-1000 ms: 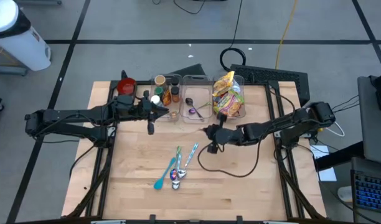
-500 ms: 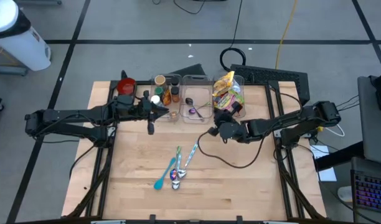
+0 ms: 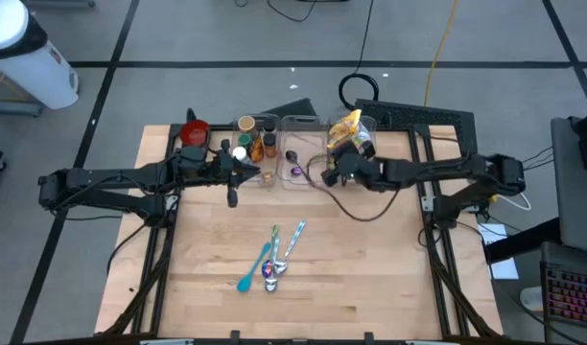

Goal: Pick & Place Food Item
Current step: Put the right purple green spoon into the middle transparent bin, then put the blue spoon into the middle transparent bin

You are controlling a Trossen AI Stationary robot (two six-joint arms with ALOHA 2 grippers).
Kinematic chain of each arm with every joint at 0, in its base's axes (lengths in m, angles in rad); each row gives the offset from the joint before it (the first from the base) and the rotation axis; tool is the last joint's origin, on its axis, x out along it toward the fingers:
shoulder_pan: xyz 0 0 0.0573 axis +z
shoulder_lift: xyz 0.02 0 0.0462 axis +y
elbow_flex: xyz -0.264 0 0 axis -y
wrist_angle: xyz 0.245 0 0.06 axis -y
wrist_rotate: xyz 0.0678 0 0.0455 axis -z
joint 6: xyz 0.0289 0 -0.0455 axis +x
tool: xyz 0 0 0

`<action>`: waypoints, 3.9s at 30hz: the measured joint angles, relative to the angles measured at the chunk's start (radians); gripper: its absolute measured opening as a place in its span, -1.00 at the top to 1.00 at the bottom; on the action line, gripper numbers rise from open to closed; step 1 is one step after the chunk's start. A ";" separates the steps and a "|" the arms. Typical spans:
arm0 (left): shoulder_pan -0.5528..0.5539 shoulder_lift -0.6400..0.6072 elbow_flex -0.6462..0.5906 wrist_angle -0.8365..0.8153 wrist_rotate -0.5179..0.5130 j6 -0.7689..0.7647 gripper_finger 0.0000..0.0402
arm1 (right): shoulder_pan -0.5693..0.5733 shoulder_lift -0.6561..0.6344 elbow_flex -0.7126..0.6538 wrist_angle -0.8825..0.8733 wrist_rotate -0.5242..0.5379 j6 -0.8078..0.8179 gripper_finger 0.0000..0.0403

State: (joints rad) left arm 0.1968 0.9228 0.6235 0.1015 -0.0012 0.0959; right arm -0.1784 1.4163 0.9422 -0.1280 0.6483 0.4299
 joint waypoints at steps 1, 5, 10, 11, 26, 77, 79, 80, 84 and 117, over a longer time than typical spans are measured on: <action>0.000 0.000 0.000 0.000 0.000 0.000 0.77 | -0.016 0.012 0.000 0.001 0.000 0.035 1.00; -0.001 0.000 0.000 -0.001 0.000 0.000 0.77 | -0.051 0.042 -0.001 0.038 -0.052 0.123 0.98; -0.001 0.000 0.000 -0.002 0.001 0.002 0.77 | -0.049 0.060 0.000 0.121 -0.125 0.060 0.96; -0.001 0.000 0.000 -0.002 0.001 0.001 0.77 | -0.049 0.064 0.000 0.119 -0.124 0.062 0.97; -0.002 0.000 0.000 -0.001 0.000 -0.003 0.77 | -0.043 0.089 -0.001 0.105 -0.213 0.074 0.97; -0.003 0.000 0.000 -0.006 0.004 -0.032 0.77 | -0.008 -0.013 -0.096 0.296 -0.262 -0.100 0.37; -0.006 0.000 0.000 -0.027 0.043 -0.066 0.77 | 0.018 -0.039 -0.096 0.305 -0.262 -0.130 0.38; -0.009 0.006 0.000 -0.035 0.070 -0.073 0.77 | 0.031 -0.054 -0.096 0.309 -0.262 -0.141 0.39; -0.033 0.036 -0.001 -0.029 0.210 -0.071 0.77 | 0.076 -0.086 -0.096 0.336 -0.262 -0.177 0.41; -0.644 0.460 0.000 -0.185 0.086 -0.324 -0.30 | 0.102 -0.095 -0.096 0.337 -0.261 -0.181 0.41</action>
State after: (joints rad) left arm -0.4473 1.3831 0.6234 -0.0835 0.0848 -0.2280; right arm -0.0761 1.3216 0.8465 0.2092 0.3870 0.2485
